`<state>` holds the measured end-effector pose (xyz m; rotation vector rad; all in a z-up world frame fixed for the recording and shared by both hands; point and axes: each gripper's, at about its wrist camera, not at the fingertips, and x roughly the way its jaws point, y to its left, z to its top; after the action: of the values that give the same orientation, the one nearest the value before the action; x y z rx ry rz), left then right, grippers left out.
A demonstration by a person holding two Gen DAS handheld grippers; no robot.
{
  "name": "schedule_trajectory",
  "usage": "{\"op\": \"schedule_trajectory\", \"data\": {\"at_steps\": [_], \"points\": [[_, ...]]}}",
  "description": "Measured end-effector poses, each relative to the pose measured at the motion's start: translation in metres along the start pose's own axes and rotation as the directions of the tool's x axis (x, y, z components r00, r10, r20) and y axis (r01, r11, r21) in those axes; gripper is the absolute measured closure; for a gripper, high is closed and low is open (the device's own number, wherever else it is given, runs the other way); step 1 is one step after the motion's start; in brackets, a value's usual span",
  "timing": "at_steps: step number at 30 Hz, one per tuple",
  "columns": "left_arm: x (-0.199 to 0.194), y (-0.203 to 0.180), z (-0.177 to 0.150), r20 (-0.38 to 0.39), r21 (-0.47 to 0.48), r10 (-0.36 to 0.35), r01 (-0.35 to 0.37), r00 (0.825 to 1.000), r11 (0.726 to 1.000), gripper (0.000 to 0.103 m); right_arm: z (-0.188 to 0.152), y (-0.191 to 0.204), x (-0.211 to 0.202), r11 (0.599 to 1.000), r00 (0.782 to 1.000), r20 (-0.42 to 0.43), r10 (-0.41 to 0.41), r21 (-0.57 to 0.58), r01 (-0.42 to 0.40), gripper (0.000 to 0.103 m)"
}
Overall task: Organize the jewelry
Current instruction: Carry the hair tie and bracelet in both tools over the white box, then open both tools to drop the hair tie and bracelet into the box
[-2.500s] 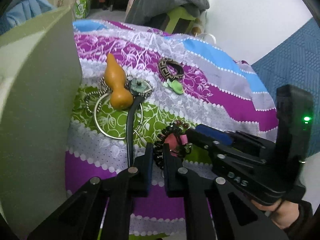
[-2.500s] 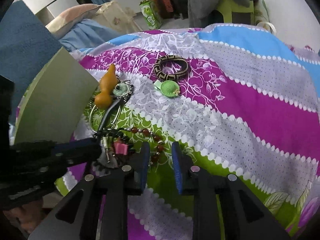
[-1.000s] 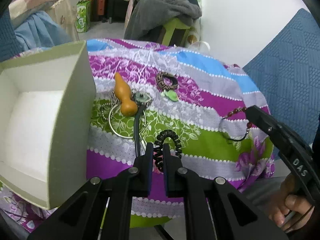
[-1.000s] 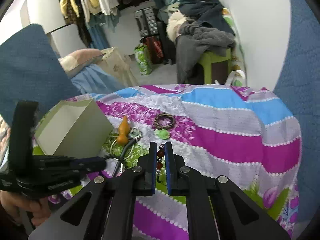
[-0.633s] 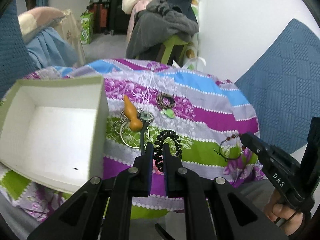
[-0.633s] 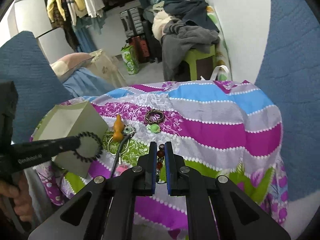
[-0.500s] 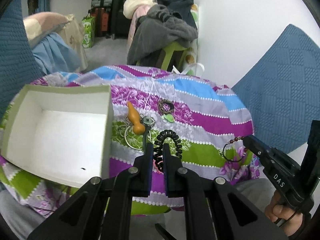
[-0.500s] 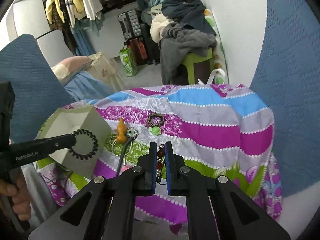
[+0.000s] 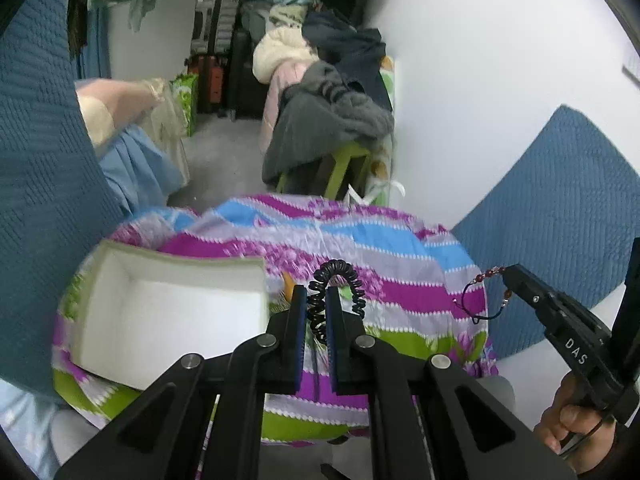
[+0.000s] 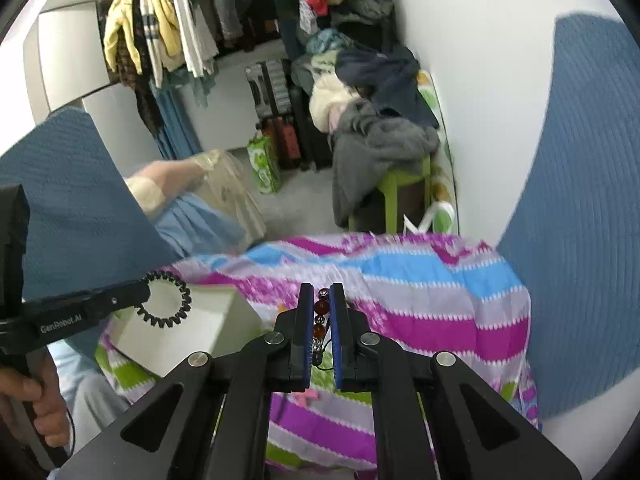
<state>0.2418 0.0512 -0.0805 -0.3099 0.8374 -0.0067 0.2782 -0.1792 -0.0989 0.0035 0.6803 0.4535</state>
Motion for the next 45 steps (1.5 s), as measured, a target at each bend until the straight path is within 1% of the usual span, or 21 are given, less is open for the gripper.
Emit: {"op": "schedule_trajectory", "data": {"at_steps": [6, 11, 16, 18, 22, 28, 32, 36, 38, 42, 45], "points": [[-0.025, 0.029, 0.023, 0.035, -0.005, 0.016, -0.016, 0.999, 1.0, 0.096, 0.028, 0.035, 0.0, 1.0, 0.999, 0.037, 0.025, -0.018, -0.025, 0.098], [-0.032, 0.061, 0.034, 0.036, -0.006, 0.034, -0.033, 0.999, 0.999, 0.096, 0.039, 0.064, 0.014, 0.999, 0.998, 0.033, 0.051, -0.021, -0.05, 0.097], [-0.021, 0.095, 0.031, 0.005, -0.022, 0.046, -0.046, 0.999, 0.999, 0.096, 0.034, 0.095, 0.044, 0.997, 0.997, -0.025, 0.075, -0.028, -0.076, 0.097], [-0.015, 0.106, 0.026, -0.012, -0.026, 0.051, -0.051, 0.999, 0.998, 0.096, 0.028, 0.106, 0.058, 0.996, 0.995, -0.058, 0.086, -0.028, -0.088, 0.097], [0.005, 0.133, 0.01, -0.069, -0.035, 0.056, -0.059, 0.996, 0.998, 0.096, 0.011, 0.126, 0.087, 0.994, 0.985, -0.136, 0.102, -0.025, -0.107, 0.097], [0.037, 0.164, -0.015, -0.147, -0.055, 0.066, -0.074, 0.987, 0.996, 0.096, -0.018, 0.145, 0.126, 0.991, 0.96, -0.252, 0.127, -0.013, -0.134, 0.097], [0.057, 0.181, -0.029, -0.196, -0.071, 0.063, -0.079, 0.979, 0.994, 0.096, -0.036, 0.153, 0.151, 0.99, 0.936, -0.325, 0.134, 0.001, -0.142, 0.097], [0.076, 0.193, -0.041, -0.237, -0.07, 0.066, -0.085, 0.969, 0.994, 0.096, -0.055, 0.158, 0.172, 0.99, 0.91, -0.395, 0.125, -0.007, -0.139, 0.097], [0.083, 0.196, -0.047, -0.254, -0.072, 0.067, -0.088, 0.965, 0.994, 0.096, -0.062, 0.16, 0.179, 0.991, 0.901, -0.418, 0.118, -0.009, -0.134, 0.097], [0.088, 0.201, -0.054, -0.268, -0.081, 0.062, -0.087, 0.961, 0.993, 0.095, -0.074, 0.158, 0.192, 0.991, 0.881, -0.459, 0.116, -0.001, -0.131, 0.097], [0.089, 0.203, -0.055, -0.267, -0.088, 0.054, -0.08, 0.962, 0.993, 0.095, -0.075, 0.153, 0.194, 0.991, 0.874, -0.47, 0.126, 0.022, -0.131, 0.096]]}}
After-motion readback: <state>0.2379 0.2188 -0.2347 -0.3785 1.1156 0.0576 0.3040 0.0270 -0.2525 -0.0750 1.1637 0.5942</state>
